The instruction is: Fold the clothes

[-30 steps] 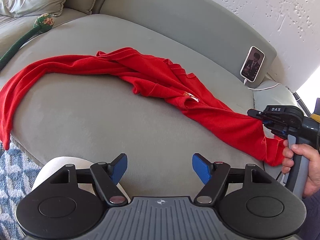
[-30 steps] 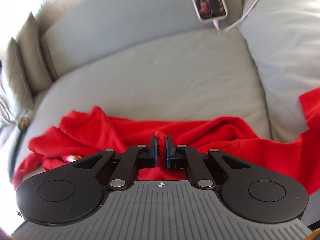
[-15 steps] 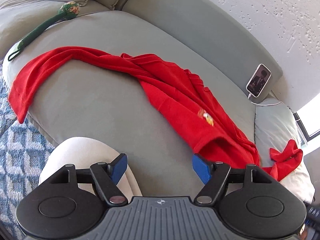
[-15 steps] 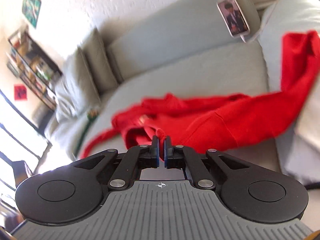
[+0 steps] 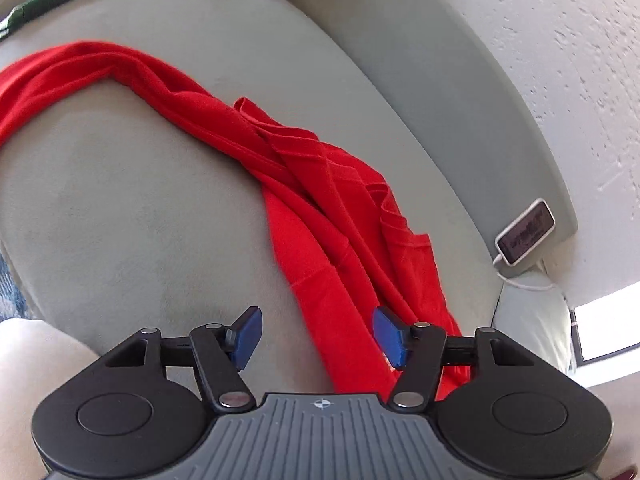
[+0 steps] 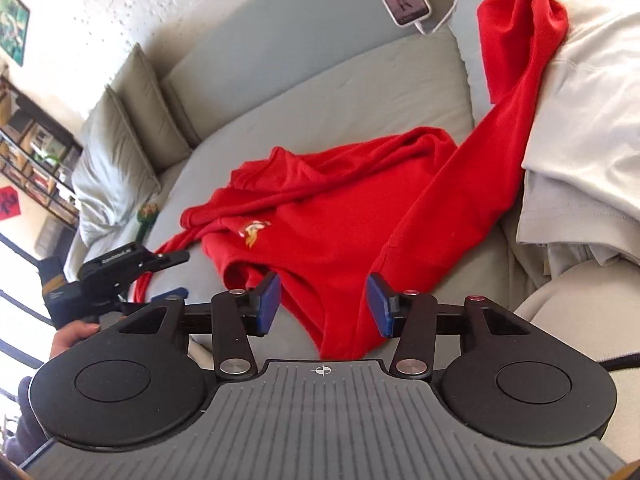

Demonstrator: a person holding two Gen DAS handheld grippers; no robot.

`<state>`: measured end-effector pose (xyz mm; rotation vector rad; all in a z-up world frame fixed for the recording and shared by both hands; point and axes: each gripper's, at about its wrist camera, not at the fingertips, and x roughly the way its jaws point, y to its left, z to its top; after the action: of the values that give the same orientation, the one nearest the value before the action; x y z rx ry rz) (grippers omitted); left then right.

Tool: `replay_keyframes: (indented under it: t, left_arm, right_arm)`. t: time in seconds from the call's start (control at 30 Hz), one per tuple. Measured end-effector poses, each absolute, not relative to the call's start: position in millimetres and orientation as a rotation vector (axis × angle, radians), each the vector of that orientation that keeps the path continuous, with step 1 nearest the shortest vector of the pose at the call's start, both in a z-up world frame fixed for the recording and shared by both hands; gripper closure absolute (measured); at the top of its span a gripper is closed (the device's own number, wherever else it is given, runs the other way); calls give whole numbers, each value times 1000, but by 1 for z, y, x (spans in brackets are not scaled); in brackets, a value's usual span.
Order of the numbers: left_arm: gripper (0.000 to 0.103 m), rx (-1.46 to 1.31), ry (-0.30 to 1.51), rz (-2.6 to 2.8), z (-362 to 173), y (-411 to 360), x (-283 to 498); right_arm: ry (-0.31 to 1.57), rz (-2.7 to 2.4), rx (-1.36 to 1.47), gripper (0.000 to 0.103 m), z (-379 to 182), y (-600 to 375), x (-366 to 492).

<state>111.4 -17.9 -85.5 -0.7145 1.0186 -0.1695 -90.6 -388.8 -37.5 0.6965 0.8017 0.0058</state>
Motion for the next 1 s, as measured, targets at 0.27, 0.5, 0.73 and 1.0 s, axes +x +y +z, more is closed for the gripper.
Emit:
replay_keyframes:
  t: [0.27, 0.5, 0.73, 1.0]
  left_arm:
    - [65, -825, 1029, -168, -125, -15, 152]
    - [97, -594, 992, -204, -79, -21, 134]
    - [96, -561, 925, -181, -36, 19, 61]
    - [82, -555, 992, -203, -67, 8, 62]
  right_arm:
    - [815, -15, 775, 53, -49, -391, -92]
    - [830, -73, 812, 53, -56, -397, -89]
    - [818, -141, 847, 47, -58, -406, -96]
    - [869, -302, 907, 40, -77, -417, -73]
